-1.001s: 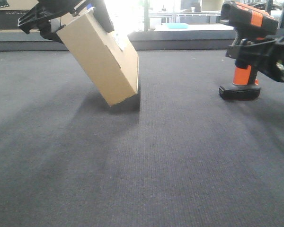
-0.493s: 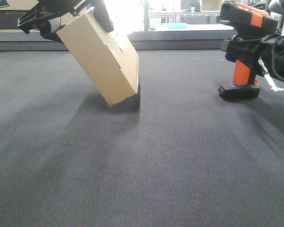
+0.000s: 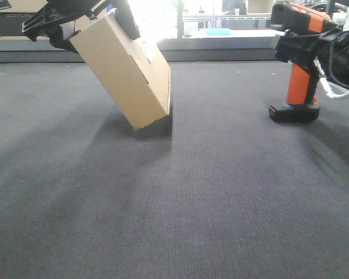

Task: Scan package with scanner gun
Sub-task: 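Grasp the orange scanner gun handle with the right gripper, then lift the scanner gun and aim it at the box label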

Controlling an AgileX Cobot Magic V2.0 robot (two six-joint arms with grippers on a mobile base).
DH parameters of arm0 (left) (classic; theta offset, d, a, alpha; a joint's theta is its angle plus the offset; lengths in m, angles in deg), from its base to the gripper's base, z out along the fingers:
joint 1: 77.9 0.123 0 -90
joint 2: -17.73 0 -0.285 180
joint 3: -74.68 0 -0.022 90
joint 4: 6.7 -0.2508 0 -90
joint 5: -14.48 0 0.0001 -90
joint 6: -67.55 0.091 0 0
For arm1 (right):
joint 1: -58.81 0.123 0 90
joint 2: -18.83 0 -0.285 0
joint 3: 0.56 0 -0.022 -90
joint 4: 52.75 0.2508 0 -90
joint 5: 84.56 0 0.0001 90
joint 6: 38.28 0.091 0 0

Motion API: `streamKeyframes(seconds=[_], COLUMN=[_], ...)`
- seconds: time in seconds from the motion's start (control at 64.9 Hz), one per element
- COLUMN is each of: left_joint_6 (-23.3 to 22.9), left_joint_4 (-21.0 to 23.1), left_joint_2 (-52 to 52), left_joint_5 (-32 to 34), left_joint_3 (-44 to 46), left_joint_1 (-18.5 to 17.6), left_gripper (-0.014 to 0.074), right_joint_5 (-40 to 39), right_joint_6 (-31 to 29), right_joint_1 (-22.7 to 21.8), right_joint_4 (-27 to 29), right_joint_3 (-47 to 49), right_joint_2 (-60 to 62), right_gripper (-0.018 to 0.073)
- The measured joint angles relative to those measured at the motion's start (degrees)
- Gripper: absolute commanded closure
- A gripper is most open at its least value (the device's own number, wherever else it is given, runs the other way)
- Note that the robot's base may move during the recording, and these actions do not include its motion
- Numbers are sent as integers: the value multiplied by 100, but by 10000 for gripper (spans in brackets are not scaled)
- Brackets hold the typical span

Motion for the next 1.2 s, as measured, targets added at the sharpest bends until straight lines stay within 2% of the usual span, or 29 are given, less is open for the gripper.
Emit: streamKeyframes(seconds=[0.308,0.709,0.94,1.202], left_joint_6=[0,-10,-10,-10], left_joint_4=[0,0,0,0], left_joint_2=[0,0,0,0], left_joint_5=[0,0,0,0], left_joint_3=[0,0,0,0], left_joint_1=[0,0,0,0], left_gripper=[633,633,633,633], right_joint_5=[150,210,210,-132], right_joint_6=[0,-24,-143,-940], right_joint_1=[-137,-147,-147,-147], right_joint_4=[-122,-337,-360,-637], right_joint_3=[21,21,21,21], right_joint_2=[0,0,0,27], right_gripper=[122,387,399,399])
